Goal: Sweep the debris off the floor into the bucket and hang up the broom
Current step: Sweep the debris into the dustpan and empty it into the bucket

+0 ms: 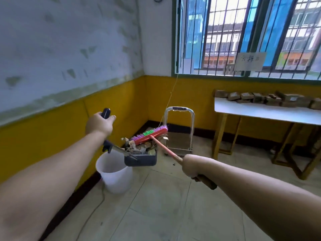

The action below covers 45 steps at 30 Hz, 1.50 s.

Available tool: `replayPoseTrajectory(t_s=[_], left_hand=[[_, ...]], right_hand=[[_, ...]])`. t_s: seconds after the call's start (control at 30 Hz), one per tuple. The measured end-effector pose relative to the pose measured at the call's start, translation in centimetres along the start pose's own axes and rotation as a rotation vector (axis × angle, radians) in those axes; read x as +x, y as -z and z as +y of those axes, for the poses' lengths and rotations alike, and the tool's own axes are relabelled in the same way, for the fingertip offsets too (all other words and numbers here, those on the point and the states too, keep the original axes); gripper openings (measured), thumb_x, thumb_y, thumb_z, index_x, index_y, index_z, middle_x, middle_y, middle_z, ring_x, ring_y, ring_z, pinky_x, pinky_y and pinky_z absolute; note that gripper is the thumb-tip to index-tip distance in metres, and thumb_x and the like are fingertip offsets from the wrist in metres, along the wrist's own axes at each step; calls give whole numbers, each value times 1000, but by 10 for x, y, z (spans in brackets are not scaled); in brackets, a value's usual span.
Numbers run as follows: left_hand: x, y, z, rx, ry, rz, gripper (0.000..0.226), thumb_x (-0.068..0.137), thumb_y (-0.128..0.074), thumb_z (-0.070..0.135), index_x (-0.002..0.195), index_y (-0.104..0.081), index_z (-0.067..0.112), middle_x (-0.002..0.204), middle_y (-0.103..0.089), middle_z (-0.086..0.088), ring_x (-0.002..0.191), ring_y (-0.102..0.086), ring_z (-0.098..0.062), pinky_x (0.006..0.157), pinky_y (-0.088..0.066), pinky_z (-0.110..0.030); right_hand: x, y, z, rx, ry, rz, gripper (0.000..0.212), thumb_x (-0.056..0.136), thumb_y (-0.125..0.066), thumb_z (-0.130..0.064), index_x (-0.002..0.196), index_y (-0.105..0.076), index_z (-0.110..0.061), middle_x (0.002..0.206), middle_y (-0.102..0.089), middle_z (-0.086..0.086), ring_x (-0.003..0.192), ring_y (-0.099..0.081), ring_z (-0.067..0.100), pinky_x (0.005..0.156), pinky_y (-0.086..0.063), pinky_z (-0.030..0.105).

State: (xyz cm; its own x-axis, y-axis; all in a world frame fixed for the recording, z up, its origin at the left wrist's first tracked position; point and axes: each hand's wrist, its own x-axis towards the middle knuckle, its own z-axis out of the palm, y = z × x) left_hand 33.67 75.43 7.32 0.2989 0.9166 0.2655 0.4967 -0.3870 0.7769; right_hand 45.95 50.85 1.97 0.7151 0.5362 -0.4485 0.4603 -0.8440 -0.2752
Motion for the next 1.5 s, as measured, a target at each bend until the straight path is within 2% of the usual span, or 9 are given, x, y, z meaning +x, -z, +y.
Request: replayPoseTrajectory(t_s=[0.33,0.43,0.53,0.63,0.8,1.0,1.17,1.3,1.5], left_hand=[[121,-9,-48,189,54,119,28,93,-57,38,91,-56,10,80,-59,-12,70,-53,-31,59,-36,-34],[159,-10,-68,274,30,123,29,93,-57,38,87,-56,10,77,-58,-11,68,-52,-30,54,-31,-31],[201,-15,-90,373,-24,83,30,92,-57,41,87,-56,11,75,-59,-10,68,-53,-30,53,-31,-30],[232,-29,-111,488,-134,-21,26,93,-56,40,87,-54,15,78,-59,-8,69,-52,-29,53,-31,-29],[245,-68,-150,826,-340,-433,20,95,-51,40,91,-50,21,98,-65,-7,80,-55,-26,60,-34,-29],[248,-104,-183,989,-433,-797,20,89,-57,43,98,-55,25,111,-66,-1,102,-61,-26,73,-45,-33],[240,-115,-188,1031,-311,-771,22,85,-59,46,98,-58,28,106,-65,3,100,-60,-22,79,-42,-34],[236,-118,-195,1062,56,-648,43,77,-53,70,88,-57,29,107,-62,-2,111,-53,-29,103,-34,-50],[226,-108,-191,904,365,-743,63,67,-67,70,97,-65,15,91,-63,-3,81,-59,-20,60,-42,-26]], right_hand=[[139,8,-95,-58,185,-117,29,92,-48,-3,121,-51,0,77,-54,7,62,-57,19,58,-50,26],[169,0,-129,-144,206,-149,7,93,-49,-6,99,-52,-8,73,-50,5,81,-63,21,55,-45,23],[198,-9,-161,-100,321,-147,16,95,-41,-9,87,-54,-14,67,-40,1,82,-51,23,53,-37,21],[227,-24,-190,-68,258,-193,35,95,-42,-7,128,-49,1,68,-44,3,71,-52,20,59,-44,22],[260,-43,-216,-165,83,-327,40,94,-47,-5,134,-44,-1,78,-51,8,84,-63,18,79,-53,26],[292,-33,-200,-278,48,-304,49,94,-48,-7,140,-35,1,78,-46,7,60,-46,13,64,-49,25],[318,-20,-186,-177,-61,-363,43,93,-48,-8,135,-40,-2,88,-58,8,69,-55,14,82,-53,24],[335,-17,-188,134,-22,-457,35,97,-39,-7,132,-39,-1,102,-61,14,74,-56,17,79,-52,28],[343,-21,-191,496,-61,-625,29,84,-49,2,113,-47,1,79,-58,14,58,-60,19,64,-53,27]])
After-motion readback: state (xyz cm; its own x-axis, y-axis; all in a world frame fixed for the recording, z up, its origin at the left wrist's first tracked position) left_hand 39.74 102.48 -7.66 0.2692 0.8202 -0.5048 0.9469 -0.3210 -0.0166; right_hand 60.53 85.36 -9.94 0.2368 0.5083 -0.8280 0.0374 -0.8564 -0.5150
